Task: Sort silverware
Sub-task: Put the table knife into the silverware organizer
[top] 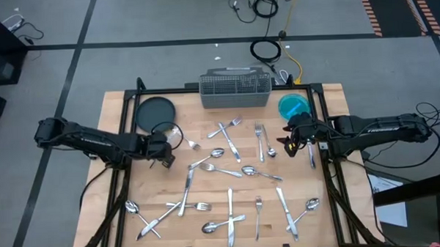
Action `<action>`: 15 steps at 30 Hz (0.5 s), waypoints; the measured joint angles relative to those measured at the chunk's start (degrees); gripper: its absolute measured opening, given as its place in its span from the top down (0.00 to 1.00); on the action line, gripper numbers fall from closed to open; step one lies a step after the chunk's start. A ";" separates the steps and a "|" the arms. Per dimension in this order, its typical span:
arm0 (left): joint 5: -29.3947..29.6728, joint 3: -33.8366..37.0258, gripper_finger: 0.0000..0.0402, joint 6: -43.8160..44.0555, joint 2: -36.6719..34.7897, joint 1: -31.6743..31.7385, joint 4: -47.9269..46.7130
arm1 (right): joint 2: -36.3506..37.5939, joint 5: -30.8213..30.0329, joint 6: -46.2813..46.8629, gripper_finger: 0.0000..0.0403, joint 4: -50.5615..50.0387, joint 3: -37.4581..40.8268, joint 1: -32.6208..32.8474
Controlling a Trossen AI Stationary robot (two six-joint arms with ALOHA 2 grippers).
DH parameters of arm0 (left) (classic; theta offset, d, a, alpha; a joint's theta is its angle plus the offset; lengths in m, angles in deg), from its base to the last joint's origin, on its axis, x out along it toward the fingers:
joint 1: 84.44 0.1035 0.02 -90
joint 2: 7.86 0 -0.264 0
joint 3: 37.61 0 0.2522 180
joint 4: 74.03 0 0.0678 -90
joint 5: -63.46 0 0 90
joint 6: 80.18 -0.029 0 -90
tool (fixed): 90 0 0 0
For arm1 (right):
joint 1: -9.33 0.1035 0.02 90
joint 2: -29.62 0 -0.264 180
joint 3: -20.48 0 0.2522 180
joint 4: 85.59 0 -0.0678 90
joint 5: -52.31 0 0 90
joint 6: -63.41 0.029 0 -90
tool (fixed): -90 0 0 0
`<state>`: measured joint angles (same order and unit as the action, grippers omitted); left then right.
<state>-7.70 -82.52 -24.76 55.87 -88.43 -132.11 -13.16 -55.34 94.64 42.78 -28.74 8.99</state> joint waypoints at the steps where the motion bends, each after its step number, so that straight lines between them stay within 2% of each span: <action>1: 1.20 -1.30 0.90 0.00 0.00 -0.01 -0.08 | 0.00 -0.55 -0.37 0.36 0.01 0.00 -0.01; 4: 8.45 -6.41 0.90 -0.20 -0.03 -0.16 1.51 | 0.00 -2.94 -1.15 0.36 0.17 0.00 0.00; 8: 23.06 -12.05 0.90 -4.47 -0.11 0.04 10.14 | 0.00 -6.96 -2.43 0.36 0.98 0.00 -0.02; 11: 30.46 -12.89 0.90 -15.50 -0.17 2.05 26.84 | 0.00 -10.12 -3.56 0.36 2.46 0.00 0.00; 15: 31.62 -11.98 0.90 -36.20 1.95 7.08 52.45 | 0.02 -14.63 -5.56 0.36 4.11 0.00 -0.02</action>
<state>23.92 -94.50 -60.96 57.82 -81.35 -79.66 -13.14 -69.97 89.09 46.89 -28.74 8.97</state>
